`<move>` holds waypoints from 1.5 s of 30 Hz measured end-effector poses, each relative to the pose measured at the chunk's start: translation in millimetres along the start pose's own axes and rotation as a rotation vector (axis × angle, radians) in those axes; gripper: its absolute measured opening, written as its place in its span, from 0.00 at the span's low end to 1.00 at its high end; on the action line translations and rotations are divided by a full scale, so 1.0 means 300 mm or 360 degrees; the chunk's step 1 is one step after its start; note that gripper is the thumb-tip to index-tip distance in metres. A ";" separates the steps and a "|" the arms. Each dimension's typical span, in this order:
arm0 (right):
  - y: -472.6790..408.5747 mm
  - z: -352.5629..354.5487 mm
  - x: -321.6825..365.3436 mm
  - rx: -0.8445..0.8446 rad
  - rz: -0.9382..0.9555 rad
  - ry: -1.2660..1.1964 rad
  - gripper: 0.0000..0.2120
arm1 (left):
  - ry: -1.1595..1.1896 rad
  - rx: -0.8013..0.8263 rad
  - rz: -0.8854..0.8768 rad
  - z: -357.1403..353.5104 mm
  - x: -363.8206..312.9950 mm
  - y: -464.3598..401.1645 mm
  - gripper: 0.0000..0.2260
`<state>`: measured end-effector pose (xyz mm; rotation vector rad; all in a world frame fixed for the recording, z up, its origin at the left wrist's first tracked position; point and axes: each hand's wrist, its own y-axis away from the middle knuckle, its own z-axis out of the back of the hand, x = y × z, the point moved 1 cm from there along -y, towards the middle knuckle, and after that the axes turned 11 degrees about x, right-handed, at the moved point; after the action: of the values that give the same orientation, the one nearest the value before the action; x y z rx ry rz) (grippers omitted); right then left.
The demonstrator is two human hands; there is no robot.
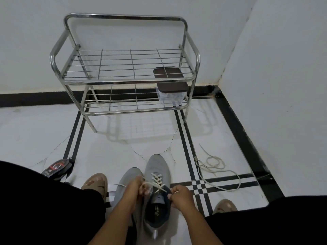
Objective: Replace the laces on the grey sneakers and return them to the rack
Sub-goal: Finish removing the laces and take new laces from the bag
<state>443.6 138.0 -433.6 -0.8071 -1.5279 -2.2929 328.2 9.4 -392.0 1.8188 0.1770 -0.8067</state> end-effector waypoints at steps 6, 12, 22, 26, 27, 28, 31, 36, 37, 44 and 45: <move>0.014 -0.016 0.008 0.0066 0.0080 0.0243 0.10 | -0.2497 -0.0007 -0.0404 -0.108 0.060 0.005 0.12; 0.020 0.008 0.000 -0.0006 0.0073 0.0252 0.09 | 0.0000 -0.0346 -0.0281 -0.042 -0.012 -0.004 0.09; 0.030 0.012 0.015 0.0061 0.0068 0.0349 0.10 | -0.0825 -0.0267 -0.0358 -0.056 0.024 -0.019 0.10; 0.036 0.019 0.024 0.0168 0.0010 0.0428 0.09 | -0.1385 -0.0740 -0.0596 -0.016 0.034 0.004 0.33; 0.035 0.021 0.030 0.0193 -0.0006 0.0442 0.10 | -0.1715 -0.0895 -0.0698 0.000 0.024 0.008 0.31; 0.036 0.023 0.036 0.0208 -0.0013 0.0467 0.11 | -0.1937 -0.0921 -0.0773 0.007 0.013 0.017 0.25; 0.047 0.028 0.061 0.0247 -0.0048 0.0588 0.12 | -0.2161 -0.0379 -0.0523 -0.028 0.013 0.036 0.14; 0.065 0.027 0.075 0.0286 -0.0093 0.0615 0.07 | -0.2137 -0.0180 -0.0278 -0.037 0.104 0.037 0.11; 0.068 0.026 0.077 0.0277 -0.0076 0.0698 0.08 | -0.1995 -0.0215 -0.0301 -0.027 0.106 0.039 0.08; 0.092 -0.087 0.067 0.0090 0.0594 0.1542 0.11 | -0.1579 -0.0168 -0.0205 0.007 0.104 0.029 0.12; 0.091 -0.101 0.060 0.0117 0.0586 0.1468 0.09 | -0.1544 -0.0186 -0.0191 0.012 0.109 0.025 0.10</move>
<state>433.9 100.7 -411.1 0.0414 -0.9243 -1.8757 355.0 -5.1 -406.4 1.1477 -0.2933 -1.6264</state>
